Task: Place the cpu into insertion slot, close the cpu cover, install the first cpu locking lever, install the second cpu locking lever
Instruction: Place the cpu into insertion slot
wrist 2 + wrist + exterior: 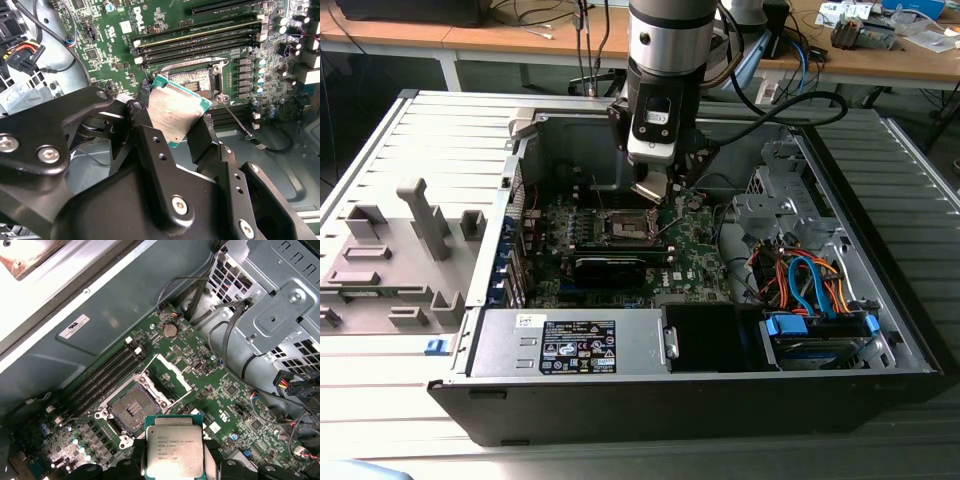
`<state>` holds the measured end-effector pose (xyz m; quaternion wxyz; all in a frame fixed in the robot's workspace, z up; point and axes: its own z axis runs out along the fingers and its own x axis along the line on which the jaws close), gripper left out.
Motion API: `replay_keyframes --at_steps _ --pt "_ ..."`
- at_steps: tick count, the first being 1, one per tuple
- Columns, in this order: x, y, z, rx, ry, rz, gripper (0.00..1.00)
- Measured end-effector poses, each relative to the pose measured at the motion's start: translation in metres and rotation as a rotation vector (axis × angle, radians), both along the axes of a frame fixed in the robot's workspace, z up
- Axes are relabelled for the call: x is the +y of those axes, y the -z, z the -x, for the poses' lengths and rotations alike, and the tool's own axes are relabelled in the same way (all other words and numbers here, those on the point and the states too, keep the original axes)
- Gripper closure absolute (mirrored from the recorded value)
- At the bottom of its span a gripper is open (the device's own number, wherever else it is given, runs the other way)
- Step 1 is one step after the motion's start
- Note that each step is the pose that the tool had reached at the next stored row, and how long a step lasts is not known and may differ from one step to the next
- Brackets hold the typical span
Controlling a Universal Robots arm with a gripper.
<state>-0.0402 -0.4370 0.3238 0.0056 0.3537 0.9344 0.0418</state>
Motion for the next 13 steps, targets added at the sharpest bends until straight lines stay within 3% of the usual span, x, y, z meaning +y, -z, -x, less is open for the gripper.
replay_keyframes --at_steps 13 --pt "0.0 0.0 0.0 0.0 0.012 0.0 0.45"
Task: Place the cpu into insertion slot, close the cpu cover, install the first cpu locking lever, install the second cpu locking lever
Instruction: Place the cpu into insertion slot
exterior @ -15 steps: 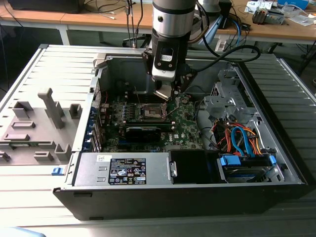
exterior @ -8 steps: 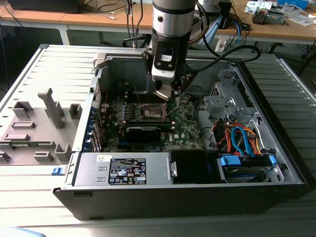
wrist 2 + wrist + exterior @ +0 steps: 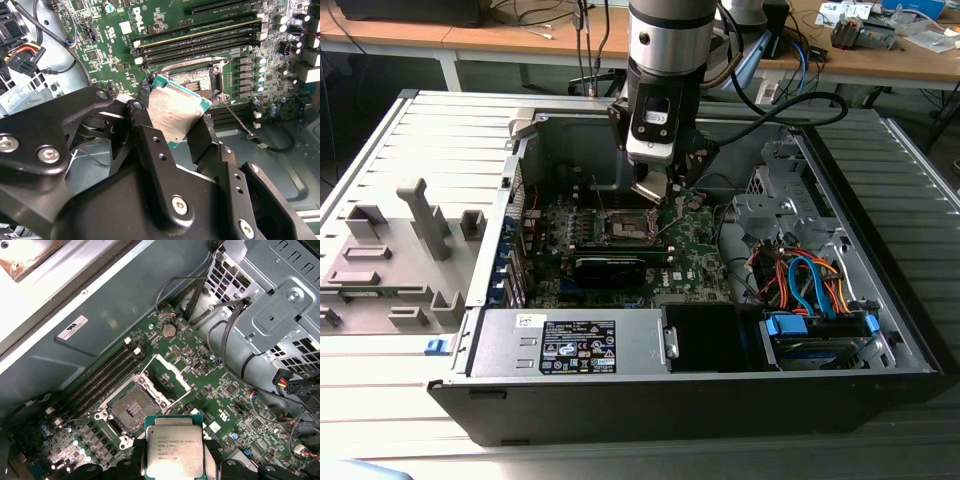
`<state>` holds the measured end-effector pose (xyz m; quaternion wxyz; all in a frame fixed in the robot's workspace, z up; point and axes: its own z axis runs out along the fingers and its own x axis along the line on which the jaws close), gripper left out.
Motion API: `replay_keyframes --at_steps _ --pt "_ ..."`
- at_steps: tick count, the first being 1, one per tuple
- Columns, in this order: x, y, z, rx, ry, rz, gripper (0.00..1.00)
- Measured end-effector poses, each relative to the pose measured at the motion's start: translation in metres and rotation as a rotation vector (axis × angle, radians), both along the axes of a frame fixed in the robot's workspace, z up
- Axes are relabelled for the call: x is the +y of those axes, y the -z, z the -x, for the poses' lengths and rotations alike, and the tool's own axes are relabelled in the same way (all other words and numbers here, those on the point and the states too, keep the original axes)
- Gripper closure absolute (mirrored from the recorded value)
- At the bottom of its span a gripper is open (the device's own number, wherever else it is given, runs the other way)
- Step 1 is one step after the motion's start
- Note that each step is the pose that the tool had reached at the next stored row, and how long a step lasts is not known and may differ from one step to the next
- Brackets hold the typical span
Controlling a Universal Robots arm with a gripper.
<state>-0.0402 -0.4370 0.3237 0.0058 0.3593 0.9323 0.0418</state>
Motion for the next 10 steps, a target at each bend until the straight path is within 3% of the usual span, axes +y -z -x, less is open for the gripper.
replay_keyframes --at_steps 10 --pt "0.0 0.0 0.0 0.0 0.01 0.0 0.45"
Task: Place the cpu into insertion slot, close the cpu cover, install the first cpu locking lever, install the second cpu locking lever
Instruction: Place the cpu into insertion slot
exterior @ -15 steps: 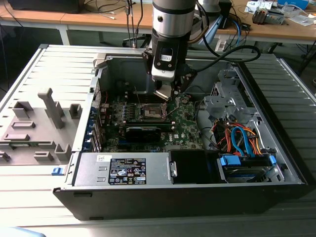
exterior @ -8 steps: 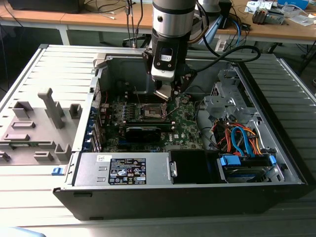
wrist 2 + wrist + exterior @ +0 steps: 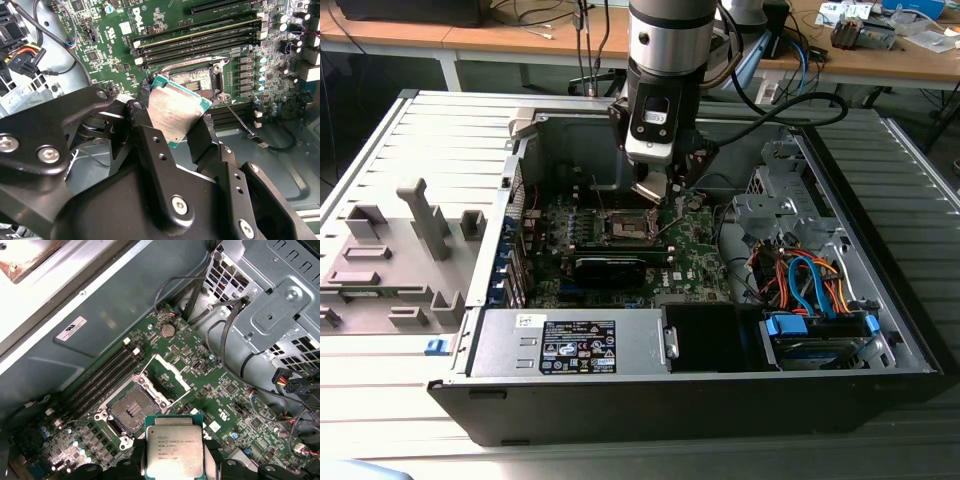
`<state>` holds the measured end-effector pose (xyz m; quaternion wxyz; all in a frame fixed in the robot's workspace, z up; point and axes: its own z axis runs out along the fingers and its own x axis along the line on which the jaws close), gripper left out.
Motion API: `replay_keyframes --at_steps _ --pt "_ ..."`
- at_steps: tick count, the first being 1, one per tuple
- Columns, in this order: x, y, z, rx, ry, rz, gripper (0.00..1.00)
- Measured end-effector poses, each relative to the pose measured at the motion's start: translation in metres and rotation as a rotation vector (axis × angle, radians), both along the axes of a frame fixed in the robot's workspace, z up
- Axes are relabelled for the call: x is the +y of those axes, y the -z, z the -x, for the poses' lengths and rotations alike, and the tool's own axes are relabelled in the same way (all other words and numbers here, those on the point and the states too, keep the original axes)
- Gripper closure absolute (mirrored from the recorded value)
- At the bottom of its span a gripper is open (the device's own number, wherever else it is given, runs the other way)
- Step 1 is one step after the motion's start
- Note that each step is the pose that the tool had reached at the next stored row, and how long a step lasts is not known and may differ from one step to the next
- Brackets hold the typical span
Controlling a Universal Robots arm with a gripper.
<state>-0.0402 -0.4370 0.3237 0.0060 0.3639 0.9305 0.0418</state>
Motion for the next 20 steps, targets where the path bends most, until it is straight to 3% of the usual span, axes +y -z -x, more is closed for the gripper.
replay_keyframes --at_steps 20 --pt "0.0 0.0001 0.0 0.0 0.016 0.0 0.45"
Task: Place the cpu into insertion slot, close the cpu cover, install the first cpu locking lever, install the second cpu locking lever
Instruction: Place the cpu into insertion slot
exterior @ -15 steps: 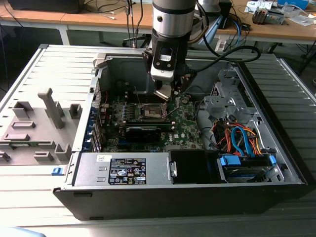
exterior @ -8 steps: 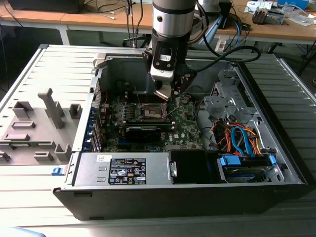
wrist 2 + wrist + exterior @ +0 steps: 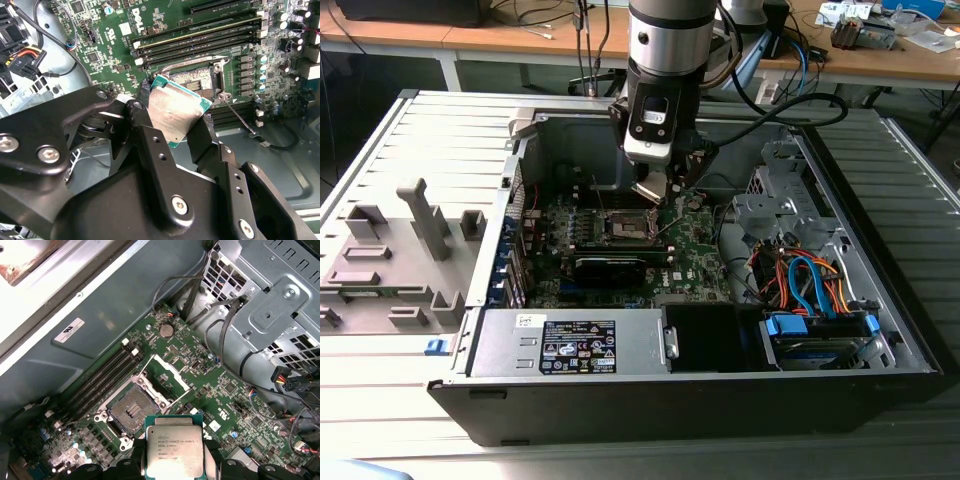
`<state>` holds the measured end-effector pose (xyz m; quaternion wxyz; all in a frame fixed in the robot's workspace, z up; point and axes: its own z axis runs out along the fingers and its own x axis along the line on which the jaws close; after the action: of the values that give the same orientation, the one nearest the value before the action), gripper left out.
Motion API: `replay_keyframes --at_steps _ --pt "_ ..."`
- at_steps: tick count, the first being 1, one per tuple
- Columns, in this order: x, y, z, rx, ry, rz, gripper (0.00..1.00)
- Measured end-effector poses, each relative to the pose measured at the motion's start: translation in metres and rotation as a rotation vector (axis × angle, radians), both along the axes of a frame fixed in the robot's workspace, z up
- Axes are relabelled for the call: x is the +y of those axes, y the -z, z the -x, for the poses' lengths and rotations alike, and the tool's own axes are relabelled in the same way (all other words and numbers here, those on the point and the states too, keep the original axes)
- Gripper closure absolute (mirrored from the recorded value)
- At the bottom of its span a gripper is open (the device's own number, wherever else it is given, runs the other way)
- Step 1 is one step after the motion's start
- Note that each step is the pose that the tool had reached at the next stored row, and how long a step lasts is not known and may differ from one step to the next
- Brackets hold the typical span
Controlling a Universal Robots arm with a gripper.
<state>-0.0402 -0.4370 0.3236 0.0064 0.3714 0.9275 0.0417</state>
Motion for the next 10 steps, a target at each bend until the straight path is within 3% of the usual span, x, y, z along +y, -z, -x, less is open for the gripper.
replay_keyframes --at_steps 10 --pt "0.0 0.0 0.0 0.0 0.01 0.0 0.45"
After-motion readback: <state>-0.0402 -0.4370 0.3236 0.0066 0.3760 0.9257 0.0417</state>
